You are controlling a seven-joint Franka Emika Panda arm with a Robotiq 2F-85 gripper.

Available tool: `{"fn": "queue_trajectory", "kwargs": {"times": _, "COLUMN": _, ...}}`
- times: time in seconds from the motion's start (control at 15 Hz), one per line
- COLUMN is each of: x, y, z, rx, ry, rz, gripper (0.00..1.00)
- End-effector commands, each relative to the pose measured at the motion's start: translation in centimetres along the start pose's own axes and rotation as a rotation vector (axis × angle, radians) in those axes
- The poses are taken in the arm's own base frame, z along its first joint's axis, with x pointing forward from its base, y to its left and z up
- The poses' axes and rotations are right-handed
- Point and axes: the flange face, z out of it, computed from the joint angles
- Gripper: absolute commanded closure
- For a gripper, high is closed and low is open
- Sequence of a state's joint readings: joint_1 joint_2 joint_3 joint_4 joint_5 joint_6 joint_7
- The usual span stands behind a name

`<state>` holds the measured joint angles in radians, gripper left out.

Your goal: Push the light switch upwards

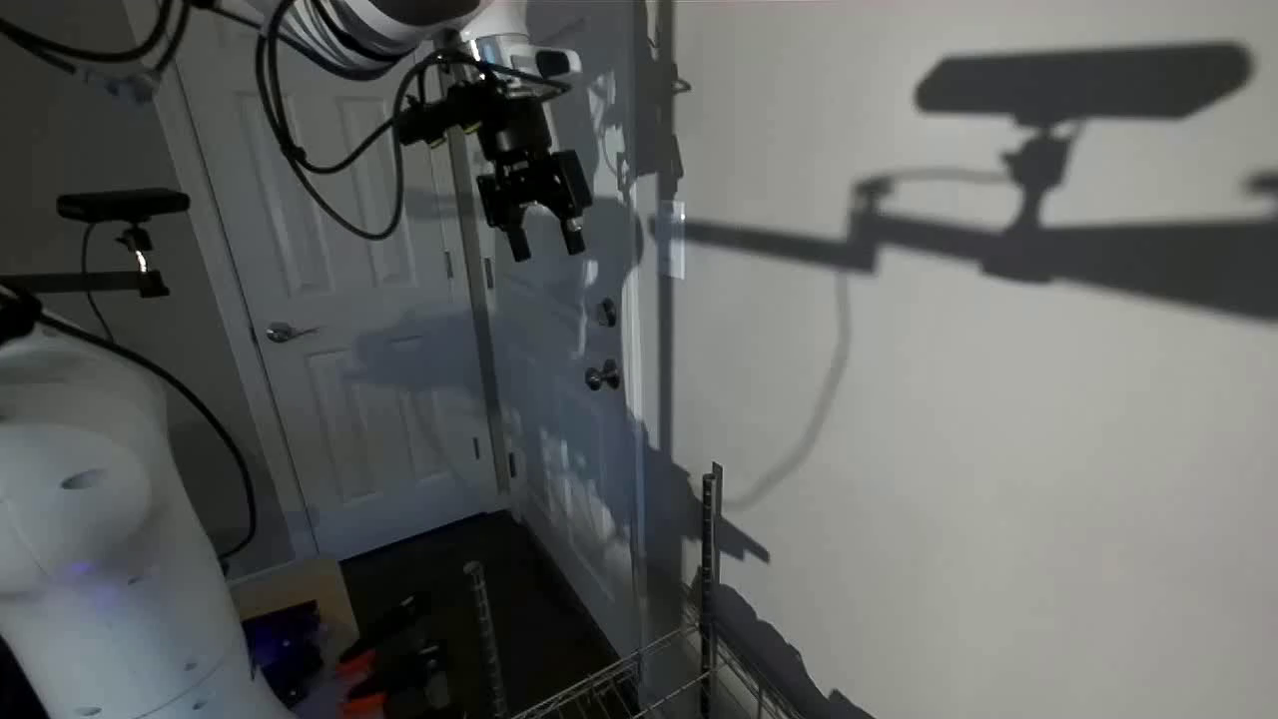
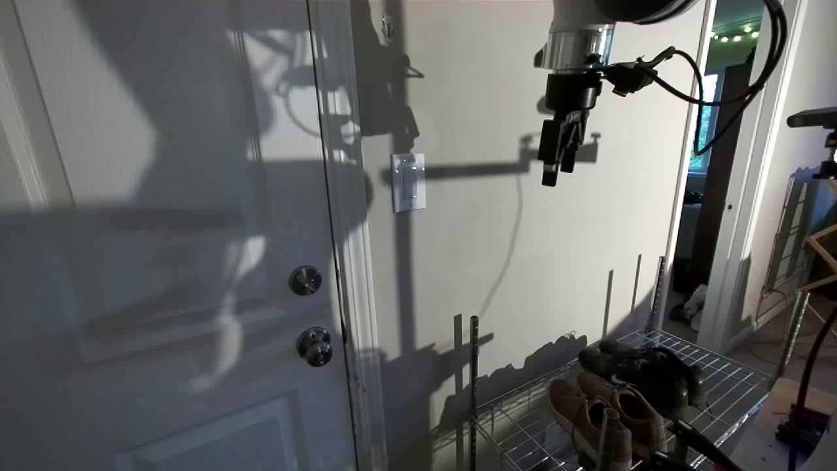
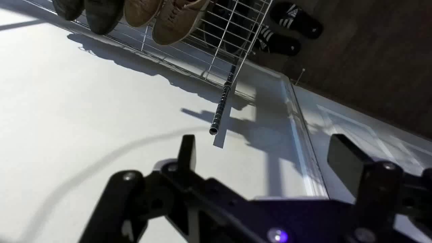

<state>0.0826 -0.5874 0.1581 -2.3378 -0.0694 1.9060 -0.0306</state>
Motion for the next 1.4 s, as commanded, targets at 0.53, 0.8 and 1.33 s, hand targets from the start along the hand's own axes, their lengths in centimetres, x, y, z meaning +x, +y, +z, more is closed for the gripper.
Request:
{"fn": "queue_trajectory", "kwargs": {"times": 0.53, "x": 0.3, "y": -0.2, "z": 0.3, "rx": 0.012, "ry": 0.004, "rz": -0.016, "gripper": 0.0}}
{"fn": "queue_trajectory", "kwargs": {"times": 0.8, "x": 1.8, "y": -0.9, "z": 1.7, "rx": 0.074, "ry": 0.027, "rz": -0.041, "gripper": 0.26}}
{"fn": "queue_trajectory", "kwargs": {"times": 1.33, "x": 7.2, "y": -2.8, "z": 4.3, "rx": 0.209, "ry": 0.289, "rz": -0.083, "gripper": 0.79}}
